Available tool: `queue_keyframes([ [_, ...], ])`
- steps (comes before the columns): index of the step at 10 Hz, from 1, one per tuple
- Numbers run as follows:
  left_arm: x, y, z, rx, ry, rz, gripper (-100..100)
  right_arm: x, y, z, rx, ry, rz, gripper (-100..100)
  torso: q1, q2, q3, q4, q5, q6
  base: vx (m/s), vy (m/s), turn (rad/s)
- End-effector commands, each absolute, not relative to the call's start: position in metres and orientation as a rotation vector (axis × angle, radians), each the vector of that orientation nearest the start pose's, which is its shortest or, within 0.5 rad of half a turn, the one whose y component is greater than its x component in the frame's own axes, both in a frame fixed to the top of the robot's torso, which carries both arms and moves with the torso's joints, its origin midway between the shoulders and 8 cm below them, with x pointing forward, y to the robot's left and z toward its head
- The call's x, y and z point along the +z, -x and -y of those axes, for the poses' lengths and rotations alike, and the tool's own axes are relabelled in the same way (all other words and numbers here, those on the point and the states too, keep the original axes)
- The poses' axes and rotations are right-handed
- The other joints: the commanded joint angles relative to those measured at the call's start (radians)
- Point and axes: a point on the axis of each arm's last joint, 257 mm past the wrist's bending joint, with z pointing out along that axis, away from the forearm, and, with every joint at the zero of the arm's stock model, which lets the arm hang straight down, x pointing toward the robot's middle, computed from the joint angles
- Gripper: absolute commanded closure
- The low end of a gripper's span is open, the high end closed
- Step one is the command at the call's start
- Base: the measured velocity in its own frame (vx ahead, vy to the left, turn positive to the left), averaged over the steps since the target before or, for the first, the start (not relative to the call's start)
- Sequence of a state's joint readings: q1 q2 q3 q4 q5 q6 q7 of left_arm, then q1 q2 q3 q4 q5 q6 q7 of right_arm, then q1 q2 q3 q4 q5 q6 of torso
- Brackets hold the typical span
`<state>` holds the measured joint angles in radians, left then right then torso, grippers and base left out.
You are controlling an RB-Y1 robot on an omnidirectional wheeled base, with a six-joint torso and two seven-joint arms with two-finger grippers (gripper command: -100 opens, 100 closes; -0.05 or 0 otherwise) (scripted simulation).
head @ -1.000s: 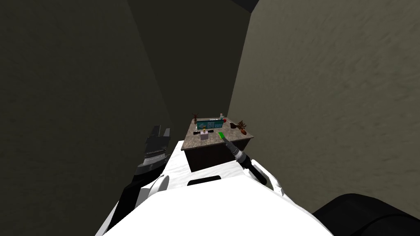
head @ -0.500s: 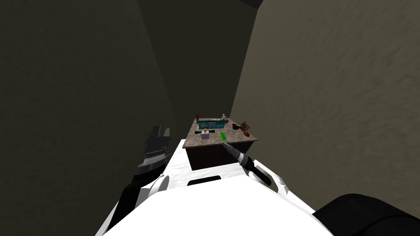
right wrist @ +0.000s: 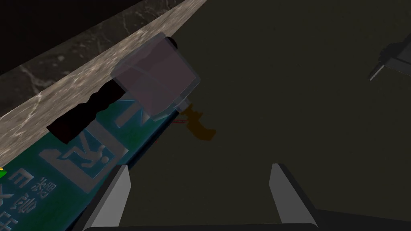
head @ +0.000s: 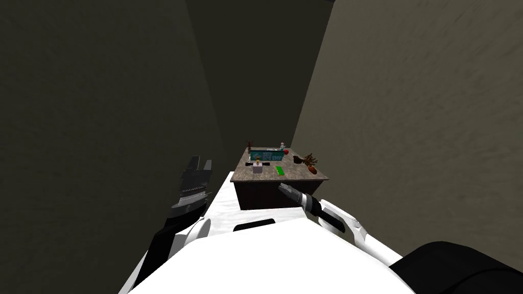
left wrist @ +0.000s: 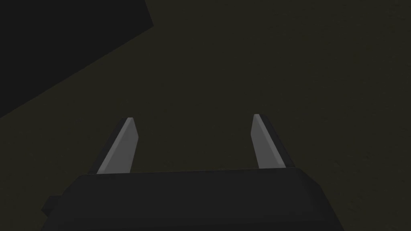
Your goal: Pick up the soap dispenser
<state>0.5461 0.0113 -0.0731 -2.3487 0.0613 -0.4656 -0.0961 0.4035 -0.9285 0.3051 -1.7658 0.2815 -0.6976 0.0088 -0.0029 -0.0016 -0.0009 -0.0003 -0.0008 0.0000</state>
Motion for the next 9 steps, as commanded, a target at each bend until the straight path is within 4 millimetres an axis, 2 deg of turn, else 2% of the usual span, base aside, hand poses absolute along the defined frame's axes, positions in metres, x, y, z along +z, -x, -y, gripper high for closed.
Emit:
queue_keyframes([
  [1, 0.033, -0.335, -0.265, -1.309, 0.670, -0.616, 0, -0.255, -0.320, 0.226, 1.103, 0.176, -1.823, -100, 0.000, 0.000, 0.000, 0.000, 0.000, 0.000, -0.005, -0.038, 0.130],
  [2, 0.033, -0.335, -0.265, -1.309, 0.670, -0.616, 0, -0.271, -0.310, 0.235, 1.083, 0.225, -1.879, -100, 0.000, 0.000, 0.000, 0.000, 0.000, 0.001, 0.002, -0.037, 0.217],
  [4, 0.033, -0.335, -0.265, -1.309, 0.670, -0.616, 0, -0.273, -0.309, 0.245, 1.054, 0.260, -1.911, -100, 0.001, -0.001, 0.000, 0.000, 0.000, 0.001, 0.000, -0.024, 0.051],
  [5, 0.033, -0.335, -0.265, -1.309, 0.670, -0.616, 0, -0.289, -0.299, 0.257, 1.028, 0.309, -1.970, -100, 0.002, 0.000, 0.000, 0.000, 0.000, 0.001, 0.001, -0.017, 0.213],
  [6, 0.033, -0.335, -0.265, -1.309, 0.670, -0.616, 0, -0.289, -0.298, 0.265, 1.008, 0.334, -1.990, -100, 0.002, -0.001, 0.000, 0.000, 0.000, 0.000, 0.002, -0.027, 0.144],
  [7, 0.033, -0.335, -0.265, -1.309, 0.670, -0.616, 0, -0.302, -0.288, 0.278, 0.981, 0.383, -2.046, -100, 0.001, -0.001, 0.000, 0.000, 0.000, 0.001, 0.004, -0.029, 0.244],
  [8, 0.033, -0.335, -0.265, -1.309, 0.670, -0.616, 0, -0.301, -0.287, 0.286, 0.959, 0.409, -2.067, -100, 0.001, -0.001, -0.001, 0.000, 0.000, 0.000, 0.006, -0.026, 0.115],
  [9, 0.033, -0.335, -0.265, -1.309, 0.670, -0.616, 0, -0.313, -0.277, 0.299, 0.935, 0.452, -2.116, -100, 0.001, -0.001, -0.001, 0.000, 0.000, 0.001, 0.013, -0.018, 0.259],
])
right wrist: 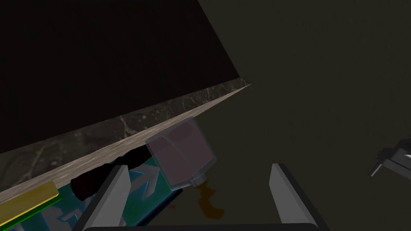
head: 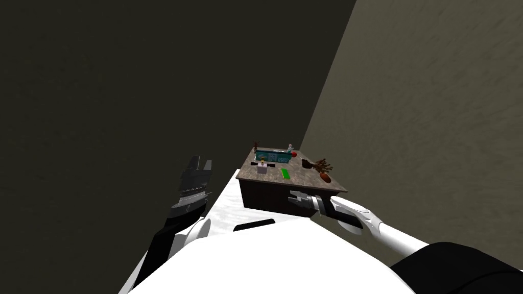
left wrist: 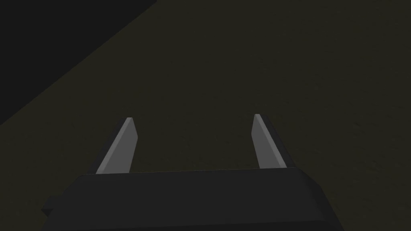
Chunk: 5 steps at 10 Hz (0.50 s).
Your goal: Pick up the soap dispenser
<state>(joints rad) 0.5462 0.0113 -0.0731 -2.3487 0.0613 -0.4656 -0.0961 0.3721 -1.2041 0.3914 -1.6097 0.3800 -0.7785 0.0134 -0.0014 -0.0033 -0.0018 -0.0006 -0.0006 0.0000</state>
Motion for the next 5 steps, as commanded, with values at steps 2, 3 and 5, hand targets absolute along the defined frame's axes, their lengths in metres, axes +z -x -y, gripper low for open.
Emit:
queue_keyframes([
  [2, 0.033, -0.335, -0.265, -1.309, 0.670, -0.616, 0, -0.311, -0.277, 0.310, 0.906, 0.484, -2.140, -100, 0.000, 0.000, 0.000, 0.000, 0.000, 0.001, 0.009, -0.017, 0.036],
  [3, 0.033, -0.335, -0.265, -1.309, 0.670, -0.616, 0, -0.319, -0.267, 0.328, 0.871, 0.536, -2.194, -100, 0.001, 0.000, 0.000, 0.000, 0.000, 0.001, 0.009, -0.001, 0.210],
  [5, 0.033, -0.335, -0.265, -1.309, 0.670, -0.616, 0, -0.324, -0.258, 0.352, 0.821, 0.603, -2.257, -100, 0.001, 0.000, 0.000, 0.000, 0.000, 0.001, 0.017, -0.006, 0.214],
])
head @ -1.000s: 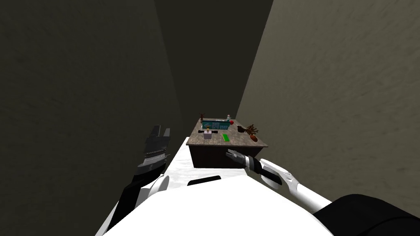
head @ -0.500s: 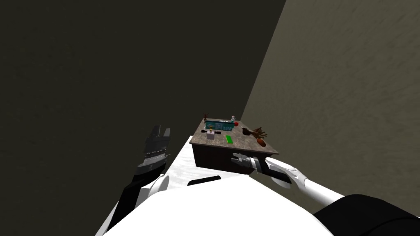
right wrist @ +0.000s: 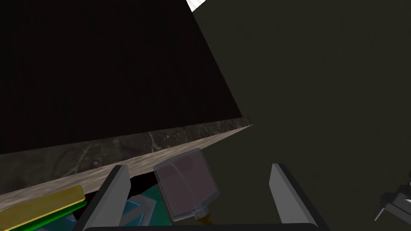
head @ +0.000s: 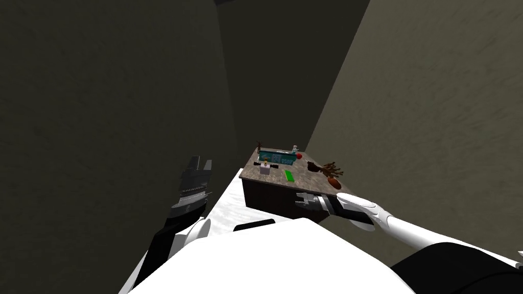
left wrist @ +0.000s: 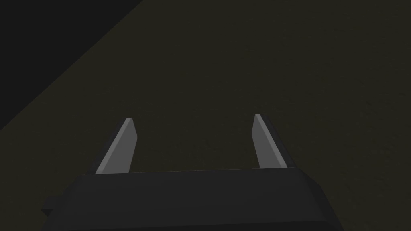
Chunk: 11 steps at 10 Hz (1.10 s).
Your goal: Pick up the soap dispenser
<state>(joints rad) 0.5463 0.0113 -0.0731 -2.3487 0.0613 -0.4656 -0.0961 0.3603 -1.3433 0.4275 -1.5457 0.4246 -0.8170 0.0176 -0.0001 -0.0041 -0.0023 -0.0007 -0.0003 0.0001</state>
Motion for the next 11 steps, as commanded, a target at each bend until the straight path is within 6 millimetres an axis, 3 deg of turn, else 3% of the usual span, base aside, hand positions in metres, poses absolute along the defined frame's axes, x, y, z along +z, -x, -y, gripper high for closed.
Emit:
queue_keyframes([
  [1, 0.033, -0.335, -0.265, -1.309, 0.670, -0.616, 0, -0.321, -0.257, 0.360, 0.797, 0.626, -2.274, -100, 0.000, 0.000, 0.000, 0.000, 0.000, 0.000, 0.022, -0.008, 0.098],
  [2, 0.033, -0.335, -0.265, -1.309, 0.670, -0.616, 0, -0.321, -0.257, 0.361, 0.793, 0.629, -2.276, -100, 0.000, 0.000, 0.000, 0.000, 0.000, 0.001, 0.011, -0.004, -0.040],
  [5, 0.033, -0.335, -0.265, -1.309, 0.670, -0.616, 0, -0.322, -0.242, 0.407, 0.693, 0.745, -2.384, -100, 0.001, 0.000, 0.000, 0.000, 0.000, 0.001, 0.025, 0.007, 0.181],
  [11, 0.033, -0.335, -0.265, -1.309, 0.670, -0.616, 0, -0.304, -0.226, 0.481, 0.504, 0.919, -2.529, -100, 0.003, -0.001, -0.001, 0.000, 0.000, 0.001, 0.040, 0.023, 0.158],
])
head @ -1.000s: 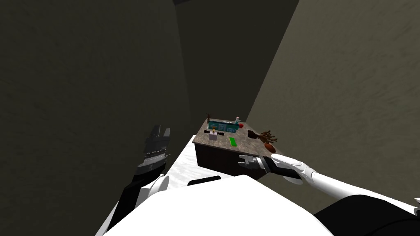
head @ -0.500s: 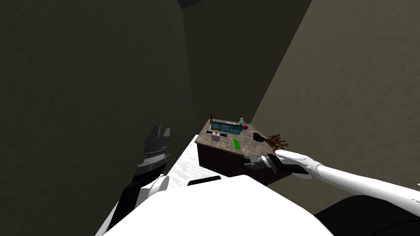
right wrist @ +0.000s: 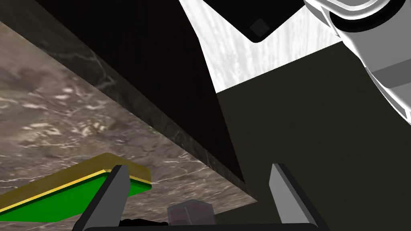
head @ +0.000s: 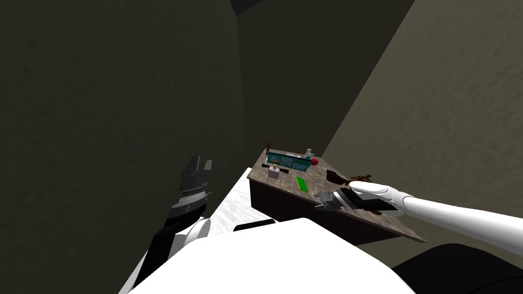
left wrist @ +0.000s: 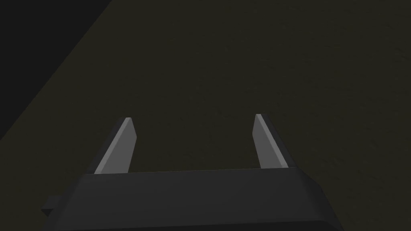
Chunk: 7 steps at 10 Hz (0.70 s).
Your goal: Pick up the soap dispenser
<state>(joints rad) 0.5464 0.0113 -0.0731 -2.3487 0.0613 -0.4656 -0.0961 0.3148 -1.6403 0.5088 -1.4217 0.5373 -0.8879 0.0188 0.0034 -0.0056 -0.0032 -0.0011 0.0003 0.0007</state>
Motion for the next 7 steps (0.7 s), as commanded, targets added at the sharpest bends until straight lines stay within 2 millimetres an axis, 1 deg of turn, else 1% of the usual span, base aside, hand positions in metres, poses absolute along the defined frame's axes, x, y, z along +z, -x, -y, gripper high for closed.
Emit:
queue_keyframes([
  [1, 0.033, -0.335, -0.265, -1.309, 0.670, -0.616, 0, -0.300, -0.227, 0.487, 0.485, 0.933, -2.538, -100, 0.000, 0.000, 0.000, 0.000, 0.000, 0.000, 0.040, 0.036, 0.107],
  [2, 0.033, -0.335, -0.265, -1.309, 0.670, -0.616, 0, -0.296, -0.223, 0.501, 0.448, 0.965, -2.565, -100, 0.000, 0.000, 0.000, 0.000, 0.000, 0.001, 0.054, 0.056, 0.193],
  [3, 0.033, -0.335, -0.265, -1.309, 0.670, -0.616, 0, -0.291, -0.224, 0.507, 0.425, 0.980, -2.574, -100, 0.002, -0.001, 0.000, 0.000, 0.000, 0.000, 0.044, 0.046, 0.104],
  [4, 0.033, -0.335, -0.265, -1.309, 0.670, -0.616, 0, -0.285, -0.221, 0.522, 0.383, 1.014, -2.599, -100, 0.001, 0.000, 0.000, 0.000, 0.000, 0.001, 0.062, 0.064, 0.196],
  [5, 0.033, -0.335, -0.265, -1.309, 0.670, -0.616, 0, -0.281, -0.222, 0.526, 0.368, 1.024, -2.605, -100, 0.002, -0.001, -0.001, 0.000, 0.001, 0.000, 0.051, 0.058, 0.103],
  [6, 0.033, -0.335, -0.265, -1.309, 0.670, -0.616, 0, -0.272, -0.221, 0.542, 0.318, 1.062, -2.629, -100, 0.002, 0.000, 0.000, 0.000, 0.001, 0.001, 0.040, 0.093, 0.172],
  [7, 0.033, -0.335, -0.265, -1.309, 0.670, -0.616, 0, -0.262, -0.221, 0.556, 0.268, 1.099, -2.649, -100, 0.004, 0.000, 0.000, 0.000, 0.001, 0.000, 0.047, 0.126, 0.284],
])
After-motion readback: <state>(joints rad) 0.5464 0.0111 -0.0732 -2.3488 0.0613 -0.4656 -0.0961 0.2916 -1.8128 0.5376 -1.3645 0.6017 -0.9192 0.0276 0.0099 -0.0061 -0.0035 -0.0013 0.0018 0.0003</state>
